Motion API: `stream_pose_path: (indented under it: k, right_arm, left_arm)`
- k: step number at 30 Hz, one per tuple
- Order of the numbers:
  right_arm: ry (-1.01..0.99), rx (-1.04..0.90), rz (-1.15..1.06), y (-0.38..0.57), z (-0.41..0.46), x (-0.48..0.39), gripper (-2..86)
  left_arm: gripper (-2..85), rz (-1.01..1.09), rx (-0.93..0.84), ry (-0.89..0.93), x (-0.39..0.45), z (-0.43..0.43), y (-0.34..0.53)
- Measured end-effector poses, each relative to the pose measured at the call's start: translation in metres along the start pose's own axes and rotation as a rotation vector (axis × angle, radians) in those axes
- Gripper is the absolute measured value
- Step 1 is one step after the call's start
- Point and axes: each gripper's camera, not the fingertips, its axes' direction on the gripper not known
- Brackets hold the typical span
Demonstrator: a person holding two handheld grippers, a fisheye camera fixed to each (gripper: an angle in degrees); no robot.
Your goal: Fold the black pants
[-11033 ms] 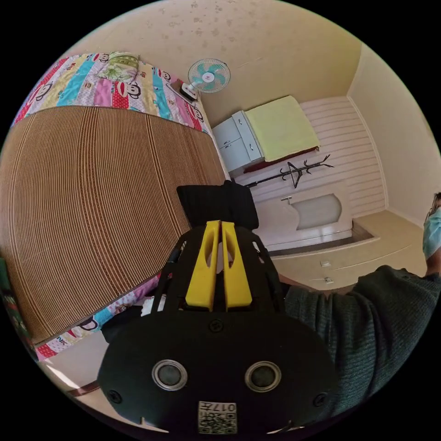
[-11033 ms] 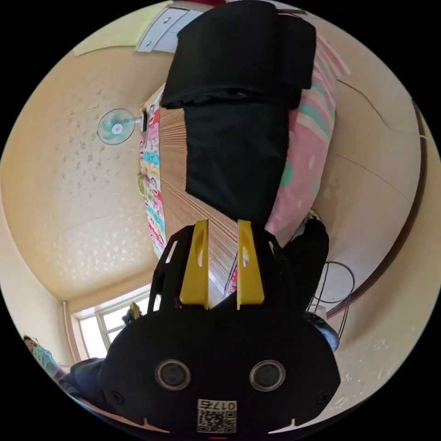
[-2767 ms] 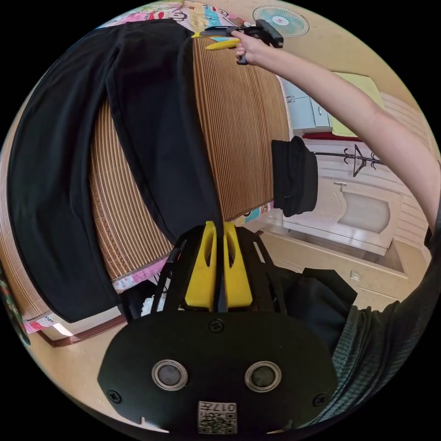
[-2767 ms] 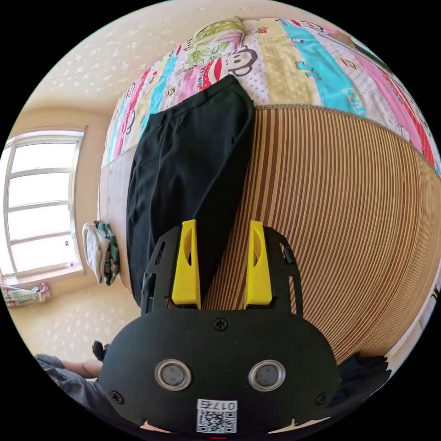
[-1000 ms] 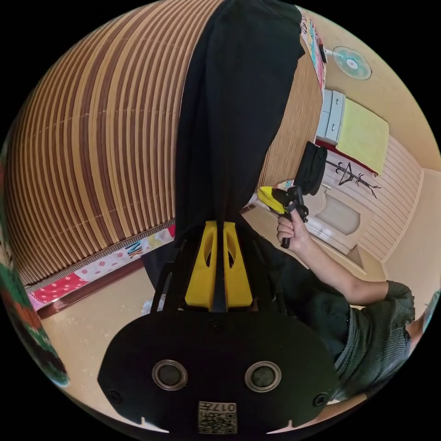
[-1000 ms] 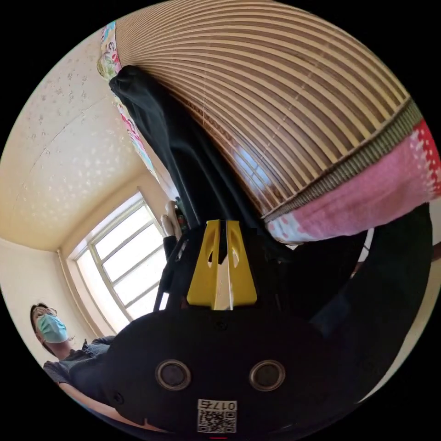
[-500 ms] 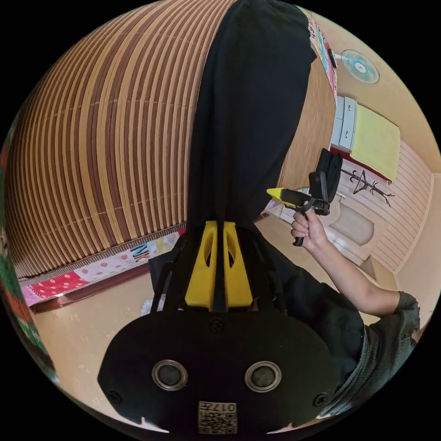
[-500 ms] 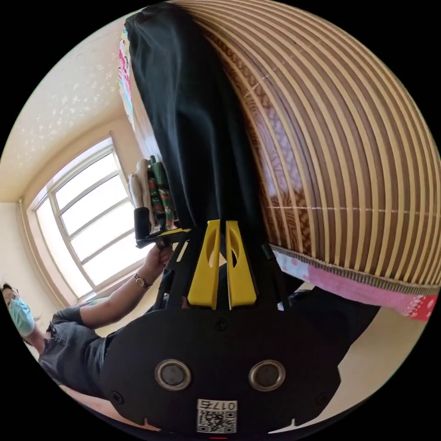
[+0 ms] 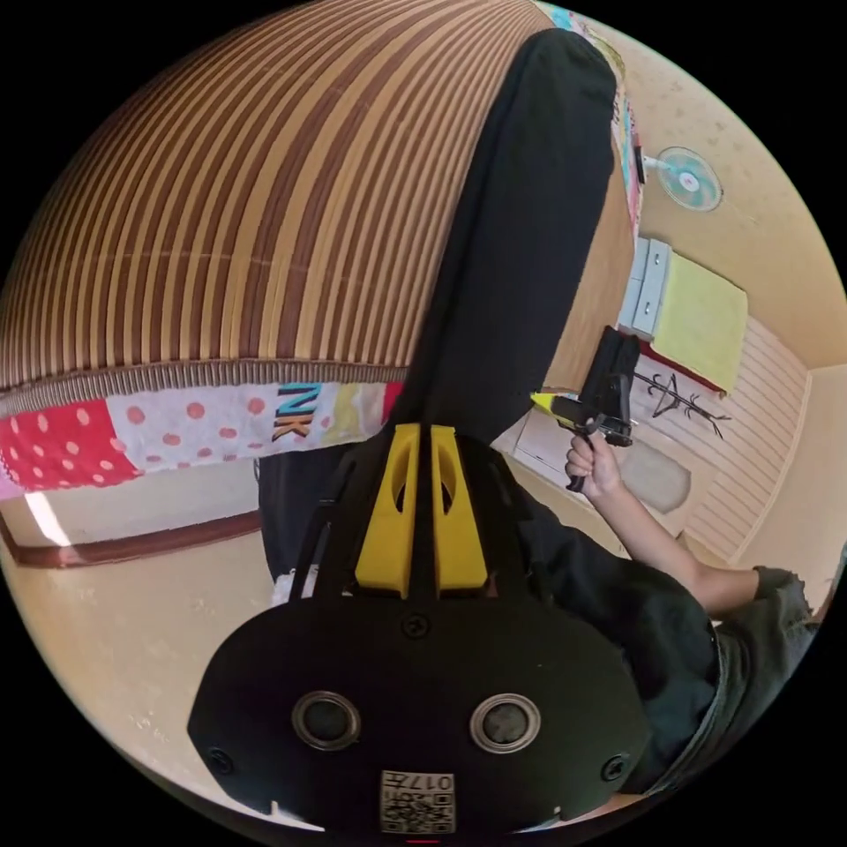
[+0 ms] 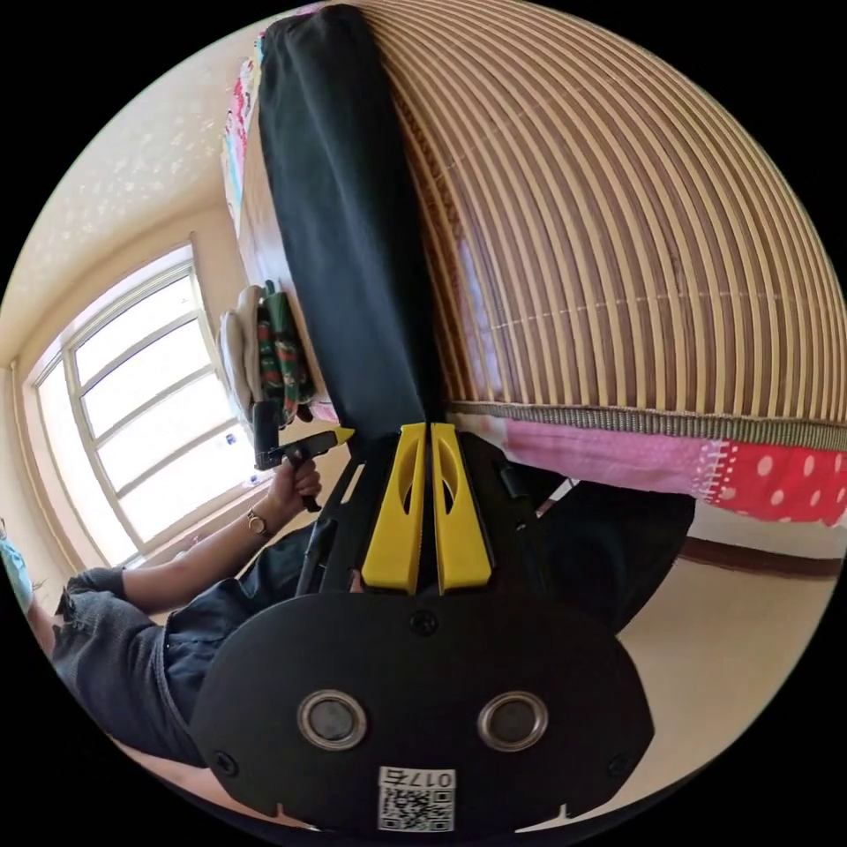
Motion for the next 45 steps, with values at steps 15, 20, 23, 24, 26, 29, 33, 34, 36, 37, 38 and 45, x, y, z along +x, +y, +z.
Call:
stream_pose_path:
  k: [15,20,23,24,26,29,33,34,36,37,38,45]
  right_arm:
    - [-0.11,0.135,-0.113,-0.061,-0.052,-0.015,9.2]
    - [0.157,-0.137,-0.237,-0.079,0.0,-0.05,4.3]
    - [0.218,-0.144,-0.247,-0.056,0.009,-0.053,3.3]
    - [0.219,-0.152,-0.237,-0.051,0.011,-0.05,3.3]
    - [0.197,-0.189,-0.195,-0.029,0.018,-0.037,3.4]
    - [0.138,-0.16,-0.155,-0.01,0.011,-0.026,4.4]
    - [-0.027,0.026,-0.108,-0.013,-0.024,-0.009,7.9]
    - [-0.085,0.079,-0.096,-0.02,-0.034,-0.003,9.1]
    - [-0.143,0.147,-0.096,-0.034,-0.044,0.002,10.0]
    - [-0.161,0.176,-0.105,-0.044,-0.046,0.003,10.1]
    - [-0.167,0.184,-0.106,-0.054,-0.044,0.002,9.9]
    - [-0.239,0.092,-0.141,-0.072,-0.005,-0.01,5.1]
  left_arm:
    - [9.8,0.125,0.223,-0.112,0.093,-0.039,-0.082]
    - [5.2,0.21,0.099,-0.204,0.105,0.011,-0.1]
    - [4.0,0.182,0.146,-0.195,0.107,0.024,-0.069]
    - [3.9,0.177,0.135,-0.179,0.107,0.033,-0.055]
    - [3.9,0.169,0.084,-0.173,0.106,0.05,-0.038]
    - [4.3,0.193,-0.011,-0.202,0.106,0.072,-0.022]
    - [8.7,0.189,0.023,-0.068,0.094,0.057,-0.034]
    - [9.2,0.181,0.044,-0.044,0.092,0.052,-0.039]
    - [10.5,0.159,0.141,0.029,0.084,0.029,-0.059]
    - [10.6,0.153,0.16,0.036,0.082,0.025,-0.065]
    - [10.6,0.148,0.173,0.051,0.08,0.02,-0.078]
    - [4.5,0.146,0.054,-0.03,0.088,0.036,-0.104]
